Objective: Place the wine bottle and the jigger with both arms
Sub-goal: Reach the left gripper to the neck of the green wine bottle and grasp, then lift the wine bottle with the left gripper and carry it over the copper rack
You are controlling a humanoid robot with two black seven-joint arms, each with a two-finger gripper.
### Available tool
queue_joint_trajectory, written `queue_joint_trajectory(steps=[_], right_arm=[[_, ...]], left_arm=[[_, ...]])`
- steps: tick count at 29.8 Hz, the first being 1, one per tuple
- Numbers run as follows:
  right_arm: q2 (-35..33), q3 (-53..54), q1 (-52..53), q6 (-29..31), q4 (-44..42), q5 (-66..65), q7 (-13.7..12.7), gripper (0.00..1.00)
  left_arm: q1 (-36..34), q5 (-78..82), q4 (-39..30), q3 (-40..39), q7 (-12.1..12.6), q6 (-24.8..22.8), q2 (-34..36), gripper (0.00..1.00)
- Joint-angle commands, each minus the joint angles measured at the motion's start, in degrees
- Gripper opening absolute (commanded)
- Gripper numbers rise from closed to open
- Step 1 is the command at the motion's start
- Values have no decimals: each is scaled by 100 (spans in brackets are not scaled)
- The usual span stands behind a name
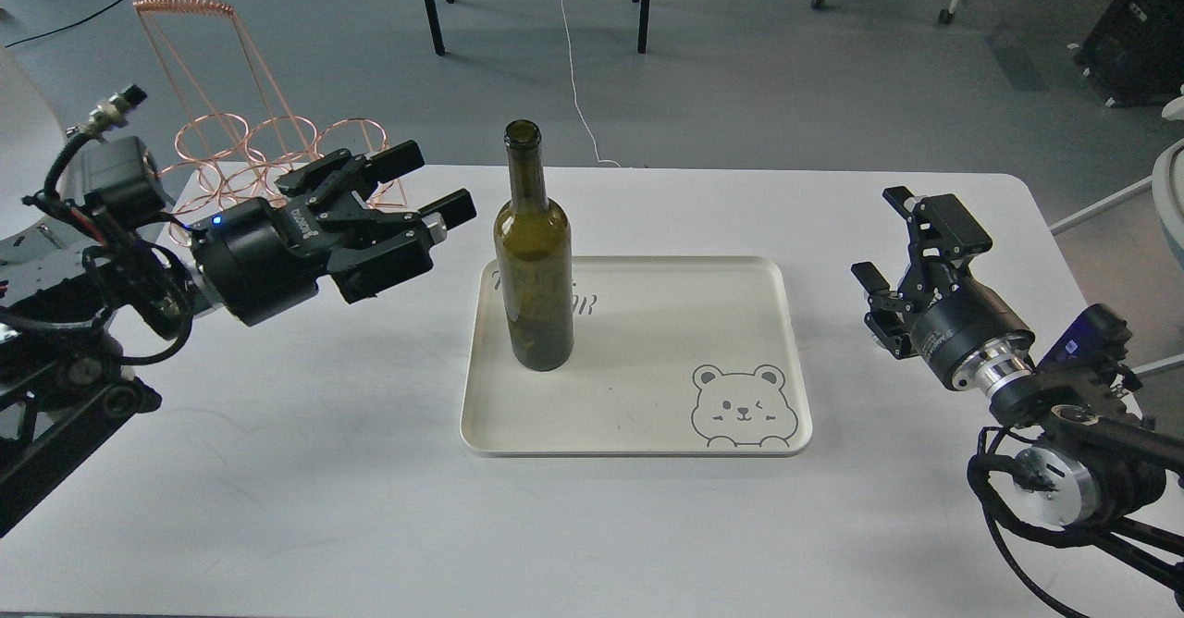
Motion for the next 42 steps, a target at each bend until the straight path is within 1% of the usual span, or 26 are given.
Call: queue_joint_trajectory(steps=[1, 6, 8, 13, 21, 27, 29, 33, 34, 36, 37, 39, 41, 42], right_arm=[[-1, -1, -2, -9, 1, -7, -1, 99], [-9, -1, -2, -18, 1, -15, -1, 99], [-18, -1, -2, -18, 1, -7, -1, 99], [-36, 8, -2, -18, 1, -15, -1, 99], [-53, -1, -2, -18, 1, -15, -1, 99], [-62, 8, -2, -18, 1, -15, -1, 99], [-62, -1, -2, -18, 1, -15, -1, 99], [-62, -1, -2, -18, 10, -7, -1, 99], [-62, -1, -2, -18, 1, -15, -1, 99], [-62, -1, -10, -18, 10, -15, -1, 99], [-62, -1, -10, -18, 10, -15, -1, 99], [-62, -1, -28, -18, 10, -15, -1, 99], [-62, -1, -28, -18, 10, -15, -1, 99], [-62, -1, -28, -18, 1, -15, -1, 99]], left_arm=[[-753, 47, 255, 621, 3, 2, 10, 98], [-1334, 47, 685, 1105, 3, -7, -262, 98], [-1457, 39, 799, 1281, 3, -7, -307, 98], [-1510, 39, 1177, 1370, 3, 2, -535, 98], [-1677, 47, 1538, 1387, 3, -7, -913, 98], [-1783, 39, 1644, 1563, 3, 2, -1019, 95], [-1783, 39, 1644, 1598, 3, 2, -1027, 89], [-1783, 39, 1661, 1598, 3, 19, -1045, 72], [-1783, 39, 1670, 1598, 3, 19, -1045, 65], [-1774, 47, 1705, 1598, 3, 28, -1045, 44], [-1765, 47, 1714, 1598, 3, 28, -1045, 37], [-1765, 47, 1723, 1598, 3, 37, -1045, 33], [-1756, 47, 1723, 1598, 3, 37, -1045, 22], [-1756, 47, 1714, 1598, 3, 37, -1045, 18]])
